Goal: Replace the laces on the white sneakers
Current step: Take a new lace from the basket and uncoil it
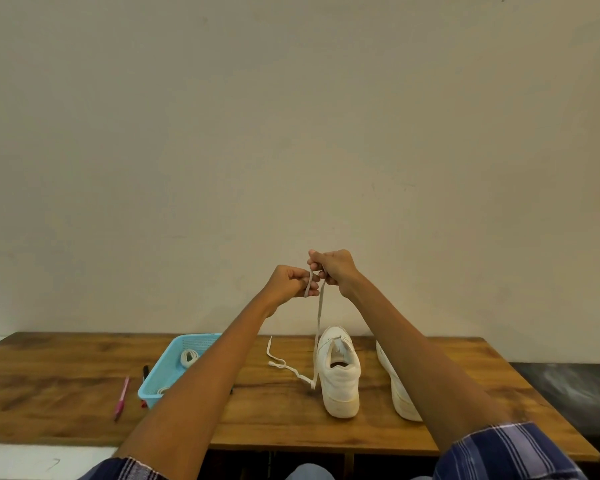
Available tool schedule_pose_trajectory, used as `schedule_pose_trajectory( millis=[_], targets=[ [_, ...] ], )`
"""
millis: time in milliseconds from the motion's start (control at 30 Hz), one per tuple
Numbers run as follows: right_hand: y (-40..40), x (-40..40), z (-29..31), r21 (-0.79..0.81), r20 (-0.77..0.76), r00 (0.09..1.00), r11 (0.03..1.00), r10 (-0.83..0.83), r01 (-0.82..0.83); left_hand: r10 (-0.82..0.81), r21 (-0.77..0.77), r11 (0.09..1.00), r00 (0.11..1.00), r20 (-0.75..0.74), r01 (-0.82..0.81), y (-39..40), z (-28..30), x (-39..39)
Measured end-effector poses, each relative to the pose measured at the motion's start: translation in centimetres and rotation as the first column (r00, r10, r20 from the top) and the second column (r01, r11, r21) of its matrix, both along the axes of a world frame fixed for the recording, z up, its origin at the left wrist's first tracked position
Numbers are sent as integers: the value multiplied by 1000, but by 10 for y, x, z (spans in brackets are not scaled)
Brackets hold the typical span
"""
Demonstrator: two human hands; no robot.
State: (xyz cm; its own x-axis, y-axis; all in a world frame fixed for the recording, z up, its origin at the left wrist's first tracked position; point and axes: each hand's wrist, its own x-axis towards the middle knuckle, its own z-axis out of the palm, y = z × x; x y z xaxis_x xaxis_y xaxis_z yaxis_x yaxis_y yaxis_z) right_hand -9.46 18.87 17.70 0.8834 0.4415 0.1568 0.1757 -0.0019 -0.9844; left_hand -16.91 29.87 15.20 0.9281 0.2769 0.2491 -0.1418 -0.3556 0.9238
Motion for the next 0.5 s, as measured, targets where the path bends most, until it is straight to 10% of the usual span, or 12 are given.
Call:
schedule_pose_trajectory(
  millis=[300,500],
  targets=[
    [-3,12,-9,-83,87,993,993,-74,81,-15,-143,989,999,36,20,-2,2,-2],
    [3,1,-26,-204,110,967,958,229,-203,129,-428,902,980,151,-53,-5,12,4]
  ],
)
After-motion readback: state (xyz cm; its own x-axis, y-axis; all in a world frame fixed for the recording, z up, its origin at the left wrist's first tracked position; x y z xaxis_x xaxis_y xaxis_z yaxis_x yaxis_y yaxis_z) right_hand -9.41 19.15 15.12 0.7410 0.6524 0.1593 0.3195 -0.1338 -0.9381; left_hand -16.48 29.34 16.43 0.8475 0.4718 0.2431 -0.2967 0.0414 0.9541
